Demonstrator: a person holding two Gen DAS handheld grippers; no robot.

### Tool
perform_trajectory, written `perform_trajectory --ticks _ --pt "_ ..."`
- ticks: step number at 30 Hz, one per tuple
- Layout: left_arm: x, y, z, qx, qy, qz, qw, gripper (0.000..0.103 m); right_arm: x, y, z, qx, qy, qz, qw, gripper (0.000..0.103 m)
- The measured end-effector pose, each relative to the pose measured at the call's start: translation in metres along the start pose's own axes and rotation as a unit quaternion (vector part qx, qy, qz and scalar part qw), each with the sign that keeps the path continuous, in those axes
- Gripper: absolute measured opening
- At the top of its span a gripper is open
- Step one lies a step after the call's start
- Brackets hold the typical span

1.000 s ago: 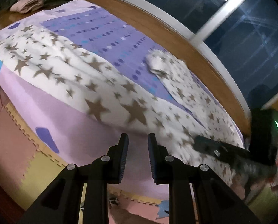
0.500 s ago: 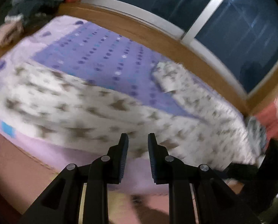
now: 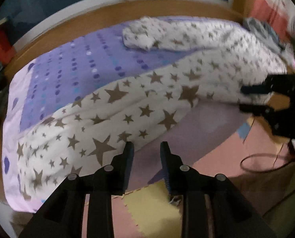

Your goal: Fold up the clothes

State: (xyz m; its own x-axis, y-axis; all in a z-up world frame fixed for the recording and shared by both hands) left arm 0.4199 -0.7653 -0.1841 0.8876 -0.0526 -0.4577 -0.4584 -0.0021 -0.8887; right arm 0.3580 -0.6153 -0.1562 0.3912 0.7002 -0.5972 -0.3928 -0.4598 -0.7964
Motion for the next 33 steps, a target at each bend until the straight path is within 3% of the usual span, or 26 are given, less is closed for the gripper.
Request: perform_trajectory --ticks 4,11,13,14,15,16,21,24,27,30,32,33 --pt "-0.003 0.002 -0.011 -0.008 0.010 0.007 0.9999 0.027 0.004 0.001 0.000 -0.005 -0.001 -0.002 1.000 0.033" --pt "-0.004 0.010 -0.014 0.033 0.064 -0.008 0.9974 0.032 0.005 0.002 0.004 0.002 0.056 -0.015 0.998 0.033" --pt "-0.004 0.009 -0.017 0.054 0.063 -0.010 0.9965 0.025 0.004 0.000 0.006 0.012 0.085 -0.017 0.996 0.030" --pt "-0.004 0.007 -0.019 0.061 0.066 -0.012 0.9959 0.000 0.004 -0.001 0.007 0.018 0.101 -0.018 0.995 0.025" --pt "-0.005 0.005 -0.021 0.068 0.069 -0.014 0.9952 0.002 0.004 -0.003 0.008 0.024 0.116 -0.018 0.993 0.011" --pt "-0.006 0.002 -0.022 0.078 0.069 -0.014 0.9945 0.002 0.004 -0.005 0.010 0.028 0.130 -0.018 0.991 0.006" --pt "-0.037 -0.037 -0.039 0.117 0.059 0.040 0.9905 0.002 -0.013 -0.031 0.034 0.035 0.211 0.023 0.977 0.005" --pt "-0.069 -0.027 -0.054 0.132 0.047 0.060 0.9883 0.002 -0.030 -0.027 0.051 0.050 0.222 0.038 0.973 0.005" --pt "-0.088 0.005 -0.063 0.137 0.030 0.047 0.9889 0.002 -0.042 0.007 0.069 0.053 0.239 0.018 0.969 0.006" --pt "-0.090 0.033 -0.064 0.136 0.026 0.025 0.9901 0.002 -0.040 0.031 0.087 0.054 0.281 -0.015 0.958 0.009" --pt "-0.086 0.039 -0.062 0.129 0.034 0.023 0.9907 0.002 -0.040 0.020 0.092 0.058 0.302 0.000 0.951 0.021" --pt "-0.085 0.040 -0.063 0.126 0.036 0.023 0.9911 0.004 -0.039 0.012 0.095 0.065 0.309 0.010 0.949 0.036"
Point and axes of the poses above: each gripper's, at about its wrist camera, not at the fingertips, and y roughly the way its jaws point, z to its right, x to its underside, the point moved 8 cm from there along y, roughly the way its jaws point, and after that the axes turned 2 degrees about x, right-handed, at the moved point
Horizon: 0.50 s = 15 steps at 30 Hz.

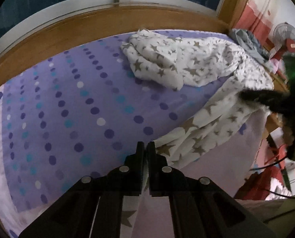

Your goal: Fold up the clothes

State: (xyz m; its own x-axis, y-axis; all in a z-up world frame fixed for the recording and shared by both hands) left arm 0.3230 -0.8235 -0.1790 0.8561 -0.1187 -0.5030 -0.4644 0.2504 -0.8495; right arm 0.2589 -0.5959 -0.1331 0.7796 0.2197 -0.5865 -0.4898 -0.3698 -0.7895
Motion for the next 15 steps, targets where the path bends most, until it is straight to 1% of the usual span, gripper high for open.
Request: perform_trajectory --ticks 1,2,4,6,8,9,11,13,15 --pt "0.000 0.002 -0.001 -0.001 -0.001 -0.001 1.0000 0.005 -0.001 -0.012 0.005 0.015 0.003 0.020 1.000 0.047" --pt "0.000 0.003 -0.003 -0.002 -0.003 -0.002 1.0000 0.008 -0.001 -0.024 0.011 0.034 0.005 0.041 0.999 0.051" --pt "-0.002 0.004 -0.006 0.002 -0.012 -0.001 0.9999 0.010 -0.001 -0.044 0.020 0.057 0.010 0.069 0.996 0.052" --pt "-0.005 0.004 -0.009 0.009 -0.021 0.002 0.9997 0.011 0.002 -0.055 0.019 0.056 0.006 0.075 0.996 0.052" --pt "-0.008 0.005 -0.011 0.012 -0.024 0.006 0.9996 0.011 0.009 -0.053 0.006 0.044 -0.018 0.061 0.997 0.049" --pt "-0.009 0.005 -0.012 0.013 -0.024 0.007 0.9996 0.011 0.014 -0.048 -0.003 0.041 -0.039 0.050 0.997 0.039" --pt "-0.009 0.007 -0.011 0.015 -0.021 0.006 0.9996 0.011 0.026 -0.035 -0.020 0.045 -0.081 0.031 0.995 0.033" --pt "-0.009 0.009 -0.010 0.017 -0.018 0.005 0.9997 0.011 0.038 -0.025 -0.033 0.065 -0.125 0.024 0.990 0.033" --pt "-0.009 0.011 -0.009 0.019 -0.015 0.005 0.9997 0.011 0.045 -0.020 -0.036 0.099 -0.157 0.032 0.982 0.033"
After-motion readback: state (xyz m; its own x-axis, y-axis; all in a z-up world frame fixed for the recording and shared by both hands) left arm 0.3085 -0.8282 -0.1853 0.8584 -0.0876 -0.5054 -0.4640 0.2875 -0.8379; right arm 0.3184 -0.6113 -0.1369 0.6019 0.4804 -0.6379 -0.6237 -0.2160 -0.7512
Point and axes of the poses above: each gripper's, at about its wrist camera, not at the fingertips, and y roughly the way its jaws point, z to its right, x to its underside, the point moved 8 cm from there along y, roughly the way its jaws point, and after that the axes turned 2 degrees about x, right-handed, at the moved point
